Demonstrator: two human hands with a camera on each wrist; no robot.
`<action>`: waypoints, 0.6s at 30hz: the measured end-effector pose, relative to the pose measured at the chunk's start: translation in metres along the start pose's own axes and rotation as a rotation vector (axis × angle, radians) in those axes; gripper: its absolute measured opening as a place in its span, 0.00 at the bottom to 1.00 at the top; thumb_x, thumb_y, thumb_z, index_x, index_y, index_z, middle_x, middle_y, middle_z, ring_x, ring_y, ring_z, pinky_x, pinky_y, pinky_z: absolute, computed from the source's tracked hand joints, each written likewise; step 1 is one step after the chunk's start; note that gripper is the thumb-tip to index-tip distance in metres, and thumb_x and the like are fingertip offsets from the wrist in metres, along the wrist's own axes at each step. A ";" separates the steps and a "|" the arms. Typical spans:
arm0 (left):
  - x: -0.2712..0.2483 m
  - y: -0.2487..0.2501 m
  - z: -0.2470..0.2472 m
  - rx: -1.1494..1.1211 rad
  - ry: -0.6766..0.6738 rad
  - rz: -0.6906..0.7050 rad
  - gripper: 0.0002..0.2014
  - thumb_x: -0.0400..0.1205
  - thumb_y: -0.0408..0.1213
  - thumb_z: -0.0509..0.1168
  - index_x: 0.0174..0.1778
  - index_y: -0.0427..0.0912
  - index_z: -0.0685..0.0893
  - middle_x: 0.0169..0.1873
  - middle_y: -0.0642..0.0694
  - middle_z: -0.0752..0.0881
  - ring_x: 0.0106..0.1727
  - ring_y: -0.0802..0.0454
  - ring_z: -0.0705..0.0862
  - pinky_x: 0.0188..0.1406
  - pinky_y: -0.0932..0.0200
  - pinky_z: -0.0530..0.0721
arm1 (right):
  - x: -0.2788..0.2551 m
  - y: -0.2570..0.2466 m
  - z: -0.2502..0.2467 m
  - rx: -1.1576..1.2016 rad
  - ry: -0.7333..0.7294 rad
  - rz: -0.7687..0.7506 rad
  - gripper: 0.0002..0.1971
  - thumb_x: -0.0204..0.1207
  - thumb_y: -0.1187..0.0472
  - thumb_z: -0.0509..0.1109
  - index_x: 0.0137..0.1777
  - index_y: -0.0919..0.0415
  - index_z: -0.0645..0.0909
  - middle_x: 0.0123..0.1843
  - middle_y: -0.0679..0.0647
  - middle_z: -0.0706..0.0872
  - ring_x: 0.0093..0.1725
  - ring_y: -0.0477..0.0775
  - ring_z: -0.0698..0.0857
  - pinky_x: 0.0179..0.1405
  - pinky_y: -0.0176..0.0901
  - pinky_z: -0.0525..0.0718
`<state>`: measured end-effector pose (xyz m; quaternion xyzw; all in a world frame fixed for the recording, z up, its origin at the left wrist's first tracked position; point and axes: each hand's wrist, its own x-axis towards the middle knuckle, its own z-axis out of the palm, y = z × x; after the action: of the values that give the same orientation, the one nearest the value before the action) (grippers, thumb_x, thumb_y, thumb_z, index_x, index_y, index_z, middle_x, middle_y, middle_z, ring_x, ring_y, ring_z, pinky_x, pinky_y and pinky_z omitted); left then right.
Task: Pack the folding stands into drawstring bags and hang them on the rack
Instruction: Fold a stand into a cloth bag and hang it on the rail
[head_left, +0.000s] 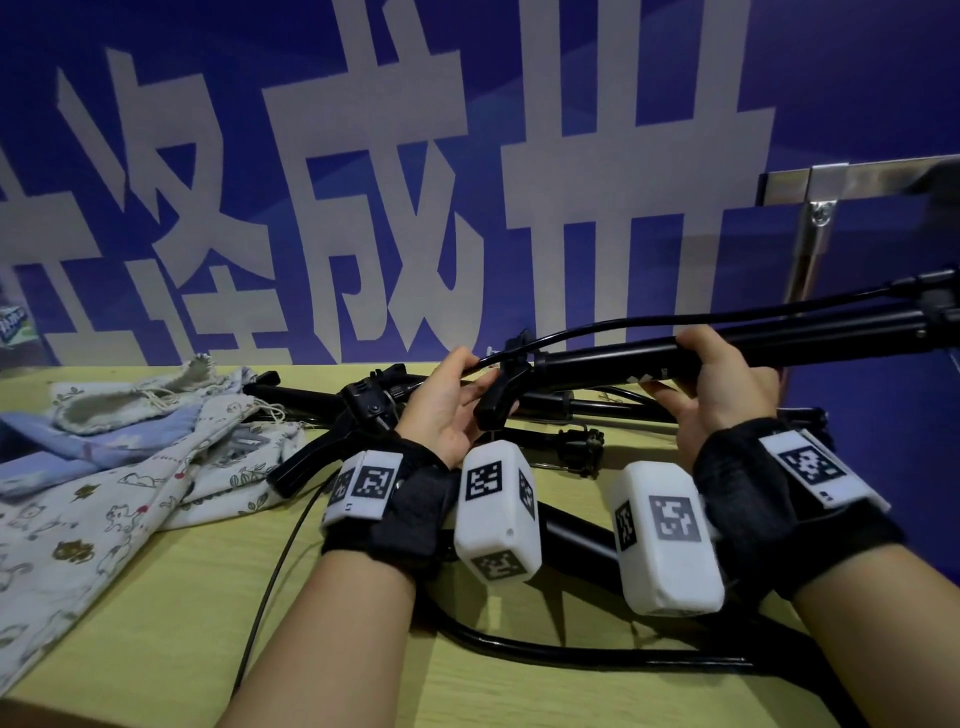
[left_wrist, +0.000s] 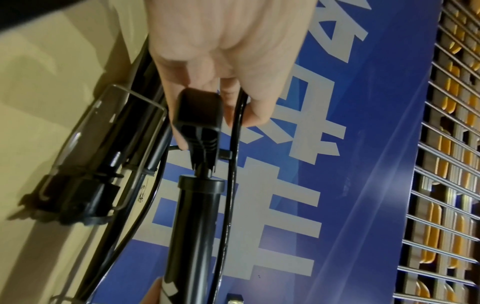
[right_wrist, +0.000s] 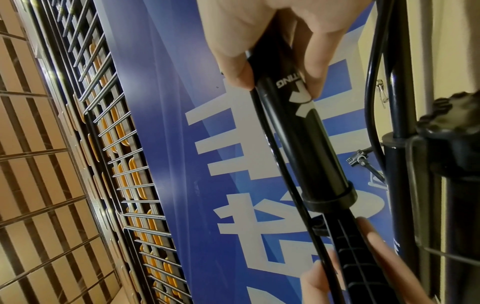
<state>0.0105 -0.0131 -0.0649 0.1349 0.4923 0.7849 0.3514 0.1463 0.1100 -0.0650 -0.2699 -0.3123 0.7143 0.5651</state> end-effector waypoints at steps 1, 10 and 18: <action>0.000 0.000 0.000 -0.001 -0.003 -0.003 0.04 0.80 0.34 0.63 0.47 0.37 0.76 0.43 0.37 0.87 0.42 0.44 0.86 0.31 0.57 0.89 | 0.000 0.000 0.000 0.000 -0.003 -0.001 0.21 0.70 0.71 0.71 0.62 0.65 0.70 0.61 0.63 0.79 0.48 0.54 0.84 0.39 0.50 0.89; 0.003 -0.006 0.001 0.082 0.043 0.088 0.06 0.83 0.32 0.59 0.41 0.41 0.80 0.25 0.49 0.84 0.35 0.51 0.81 0.43 0.54 0.82 | -0.003 0.007 0.006 -0.041 -0.070 -0.019 0.13 0.69 0.70 0.72 0.49 0.61 0.71 0.59 0.63 0.80 0.52 0.56 0.85 0.35 0.50 0.89; 0.002 0.000 0.005 0.001 0.007 0.231 0.05 0.79 0.35 0.63 0.41 0.48 0.84 0.43 0.51 0.83 0.44 0.54 0.80 0.47 0.54 0.84 | 0.002 0.007 0.002 -0.035 -0.025 0.007 0.26 0.69 0.69 0.71 0.67 0.67 0.70 0.63 0.66 0.80 0.58 0.61 0.85 0.37 0.50 0.89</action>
<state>0.0116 -0.0082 -0.0631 0.1883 0.4749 0.8204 0.2568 0.1404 0.1108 -0.0691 -0.2720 -0.3309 0.7139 0.5539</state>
